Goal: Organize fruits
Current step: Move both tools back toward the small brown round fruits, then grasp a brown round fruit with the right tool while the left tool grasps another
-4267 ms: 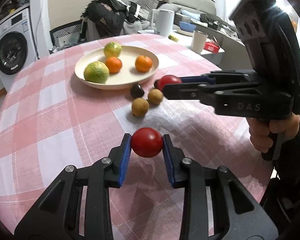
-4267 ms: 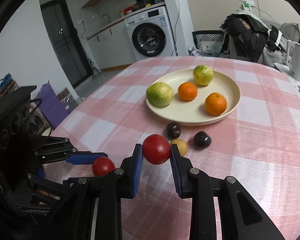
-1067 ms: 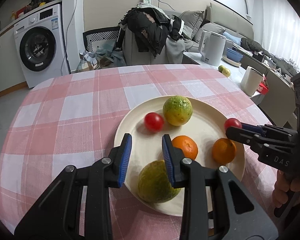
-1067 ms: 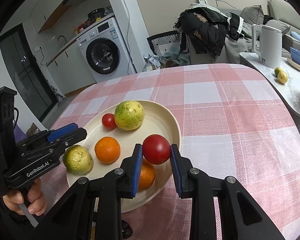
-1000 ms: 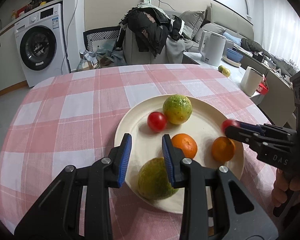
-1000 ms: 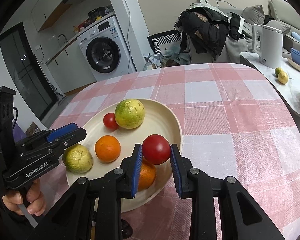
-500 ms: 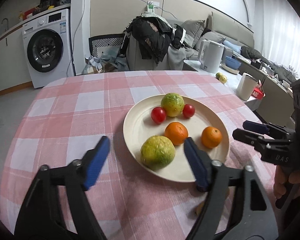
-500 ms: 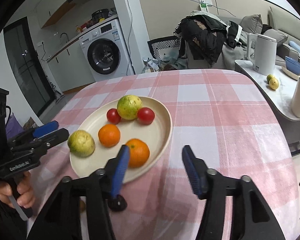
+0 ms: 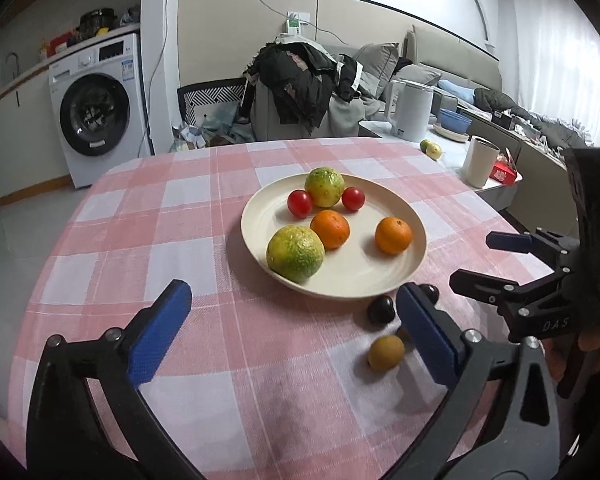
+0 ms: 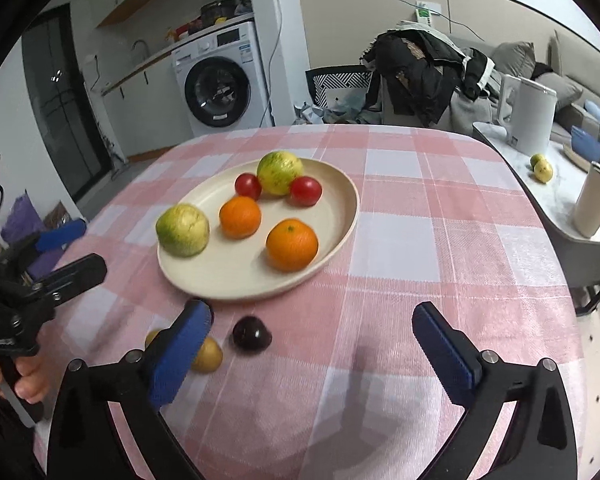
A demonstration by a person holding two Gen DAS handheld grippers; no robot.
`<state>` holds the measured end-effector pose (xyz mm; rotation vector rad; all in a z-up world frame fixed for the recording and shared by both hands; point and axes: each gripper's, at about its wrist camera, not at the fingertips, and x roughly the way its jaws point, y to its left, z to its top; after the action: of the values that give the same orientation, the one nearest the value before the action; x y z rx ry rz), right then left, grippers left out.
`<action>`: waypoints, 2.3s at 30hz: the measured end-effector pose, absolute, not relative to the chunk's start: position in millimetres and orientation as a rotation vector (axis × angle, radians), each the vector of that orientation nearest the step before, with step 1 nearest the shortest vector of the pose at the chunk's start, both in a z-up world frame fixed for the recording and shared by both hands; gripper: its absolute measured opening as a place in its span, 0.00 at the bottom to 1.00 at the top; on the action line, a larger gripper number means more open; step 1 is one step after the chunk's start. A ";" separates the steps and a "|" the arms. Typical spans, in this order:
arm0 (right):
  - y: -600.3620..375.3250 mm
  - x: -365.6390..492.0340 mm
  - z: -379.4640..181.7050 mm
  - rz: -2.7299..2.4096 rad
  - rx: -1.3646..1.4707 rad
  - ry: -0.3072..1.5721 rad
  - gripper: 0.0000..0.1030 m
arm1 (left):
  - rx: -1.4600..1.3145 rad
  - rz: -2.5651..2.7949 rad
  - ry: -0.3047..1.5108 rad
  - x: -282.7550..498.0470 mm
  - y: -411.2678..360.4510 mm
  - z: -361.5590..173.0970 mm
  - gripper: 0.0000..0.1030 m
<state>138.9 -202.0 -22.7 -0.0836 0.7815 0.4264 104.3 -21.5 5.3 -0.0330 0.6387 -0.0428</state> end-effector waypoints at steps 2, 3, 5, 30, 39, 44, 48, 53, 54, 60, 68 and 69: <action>-202.3 133.5 -21.8 0.438 -0.087 0.780 1.00 | -0.021 -0.040 0.641 97.4 -23.8 5.5 0.99; -202.3 131.7 -21.1 0.441 -0.088 0.778 1.00 | -0.016 -0.037 0.639 95.1 -24.8 5.6 0.99; -200.5 127.5 -19.7 0.445 -0.107 0.775 1.00 | -0.012 -0.034 0.639 91.2 -26.2 6.0 0.99; -162.7 110.3 -43.1 0.484 -0.305 0.846 1.00 | -0.030 -0.021 0.668 89.7 -14.1 6.3 0.99; -151.7 106.9 -49.1 0.566 -0.322 0.878 0.75 | -0.030 -0.024 0.672 91.5 -14.0 3.1 0.99; -147.7 104.8 -52.1 0.601 -0.328 0.894 0.62 | -0.029 -0.023 0.673 91.8 -13.9 2.7 0.99; -143.1 102.5 -53.1 0.615 -0.338 0.895 0.52 | -0.029 -0.022 0.676 92.0 -12.9 2.0 0.99; -141.1 101.7 -52.4 0.624 -0.328 0.886 0.38 | -0.028 -0.023 0.676 92.2 -12.9 1.1 0.99; -142.9 103.3 -52.7 0.626 -0.319 0.885 0.38 | -0.028 -0.023 0.677 92.1 -12.9 1.1 0.99; -141.6 108.2 -52.6 0.627 -0.301 0.882 0.36 | -0.024 -0.027 0.683 92.8 -14.7 -1.8 0.99; -136.8 111.1 -54.7 0.617 -0.299 0.885 0.28 | -0.021 -0.032 0.695 93.4 -18.0 -4.8 0.99; -137.4 111.4 -54.5 0.617 -0.296 0.885 0.26 | -0.020 -0.032 0.696 93.5 -18.2 -5.2 0.99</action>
<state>111.4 -137.4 -54.5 -0.2959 0.8846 0.6166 93.5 -18.2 -5.2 -0.0204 0.6960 -0.0319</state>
